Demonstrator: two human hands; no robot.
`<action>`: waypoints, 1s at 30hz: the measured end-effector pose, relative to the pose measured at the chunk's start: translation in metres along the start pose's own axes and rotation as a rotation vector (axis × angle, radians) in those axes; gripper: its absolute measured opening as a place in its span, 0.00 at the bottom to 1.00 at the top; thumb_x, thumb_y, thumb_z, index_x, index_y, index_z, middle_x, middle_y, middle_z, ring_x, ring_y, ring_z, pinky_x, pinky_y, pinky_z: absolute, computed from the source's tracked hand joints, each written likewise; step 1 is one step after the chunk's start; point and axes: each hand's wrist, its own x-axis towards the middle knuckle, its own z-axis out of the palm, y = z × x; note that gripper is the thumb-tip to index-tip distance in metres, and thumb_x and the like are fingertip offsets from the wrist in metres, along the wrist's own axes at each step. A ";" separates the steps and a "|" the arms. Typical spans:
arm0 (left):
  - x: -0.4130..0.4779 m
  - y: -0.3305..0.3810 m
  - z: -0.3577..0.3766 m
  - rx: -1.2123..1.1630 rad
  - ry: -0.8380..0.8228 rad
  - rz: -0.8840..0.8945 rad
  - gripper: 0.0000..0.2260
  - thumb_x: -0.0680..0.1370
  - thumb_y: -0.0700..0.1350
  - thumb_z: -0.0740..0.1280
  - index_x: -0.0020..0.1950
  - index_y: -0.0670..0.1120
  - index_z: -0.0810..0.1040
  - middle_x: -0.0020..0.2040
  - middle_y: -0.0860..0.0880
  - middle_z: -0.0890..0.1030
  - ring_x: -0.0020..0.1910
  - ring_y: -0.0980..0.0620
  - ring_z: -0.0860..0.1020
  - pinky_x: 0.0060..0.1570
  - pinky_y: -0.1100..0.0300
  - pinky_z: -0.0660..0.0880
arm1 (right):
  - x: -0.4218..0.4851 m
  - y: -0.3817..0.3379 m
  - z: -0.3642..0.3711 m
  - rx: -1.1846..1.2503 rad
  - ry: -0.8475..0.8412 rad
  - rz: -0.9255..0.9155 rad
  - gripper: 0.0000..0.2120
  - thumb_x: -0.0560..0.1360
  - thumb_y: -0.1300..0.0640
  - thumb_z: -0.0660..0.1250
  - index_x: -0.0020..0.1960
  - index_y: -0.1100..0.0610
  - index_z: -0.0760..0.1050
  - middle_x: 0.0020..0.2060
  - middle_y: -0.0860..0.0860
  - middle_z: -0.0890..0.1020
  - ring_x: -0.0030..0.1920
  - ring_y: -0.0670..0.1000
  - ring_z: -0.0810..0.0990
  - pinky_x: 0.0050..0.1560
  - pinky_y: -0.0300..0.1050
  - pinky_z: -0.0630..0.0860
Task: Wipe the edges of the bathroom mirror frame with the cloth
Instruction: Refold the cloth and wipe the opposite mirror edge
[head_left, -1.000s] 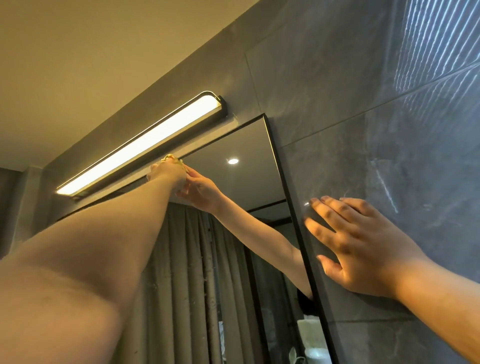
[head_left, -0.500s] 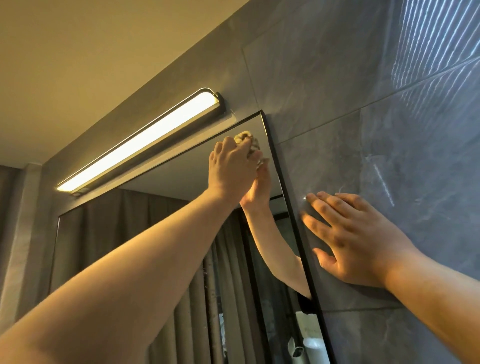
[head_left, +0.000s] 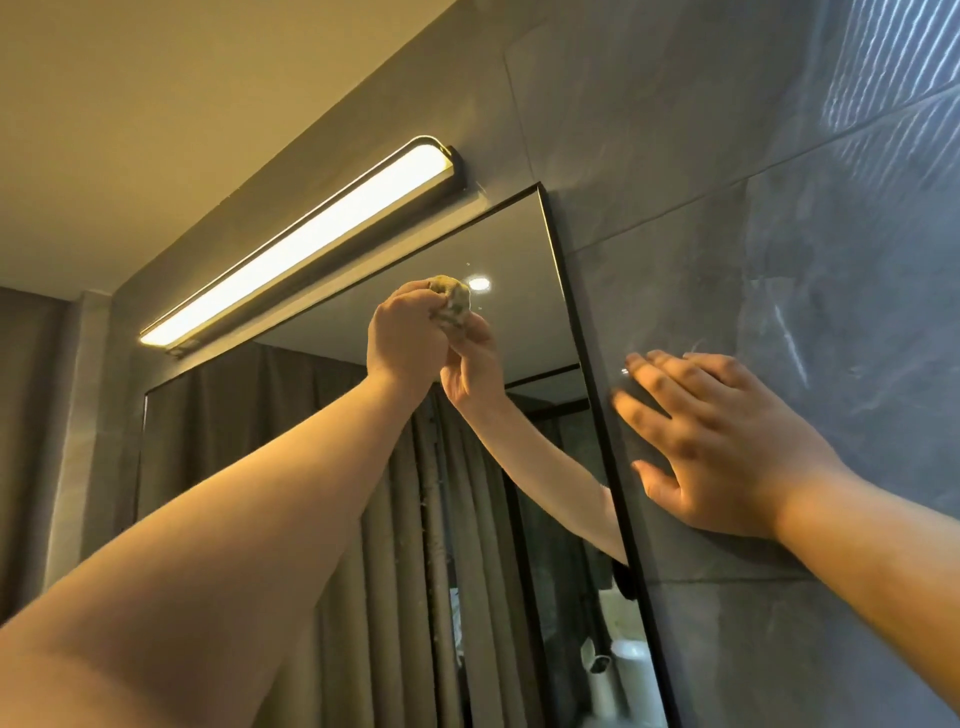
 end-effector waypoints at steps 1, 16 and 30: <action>-0.004 -0.005 -0.003 0.000 -0.009 0.004 0.07 0.75 0.38 0.70 0.51 0.46 0.84 0.52 0.49 0.83 0.53 0.51 0.80 0.50 0.70 0.68 | 0.000 0.000 -0.001 -0.004 -0.005 -0.003 0.32 0.74 0.39 0.54 0.68 0.59 0.74 0.68 0.64 0.73 0.68 0.63 0.72 0.65 0.60 0.66; -0.132 -0.008 -0.016 -0.154 -0.172 -0.022 0.07 0.78 0.43 0.68 0.53 0.47 0.83 0.58 0.47 0.79 0.55 0.49 0.78 0.56 0.52 0.77 | 0.001 -0.004 -0.003 -0.024 -0.018 -0.004 0.33 0.73 0.39 0.53 0.68 0.60 0.74 0.68 0.66 0.72 0.68 0.64 0.72 0.65 0.60 0.66; -0.155 -0.008 -0.017 -0.144 -0.103 0.031 0.09 0.76 0.37 0.68 0.54 0.44 0.83 0.55 0.46 0.81 0.54 0.48 0.79 0.56 0.53 0.77 | -0.012 -0.018 0.003 -0.040 -0.035 0.059 0.39 0.73 0.37 0.51 0.76 0.62 0.64 0.75 0.65 0.63 0.76 0.64 0.61 0.76 0.61 0.56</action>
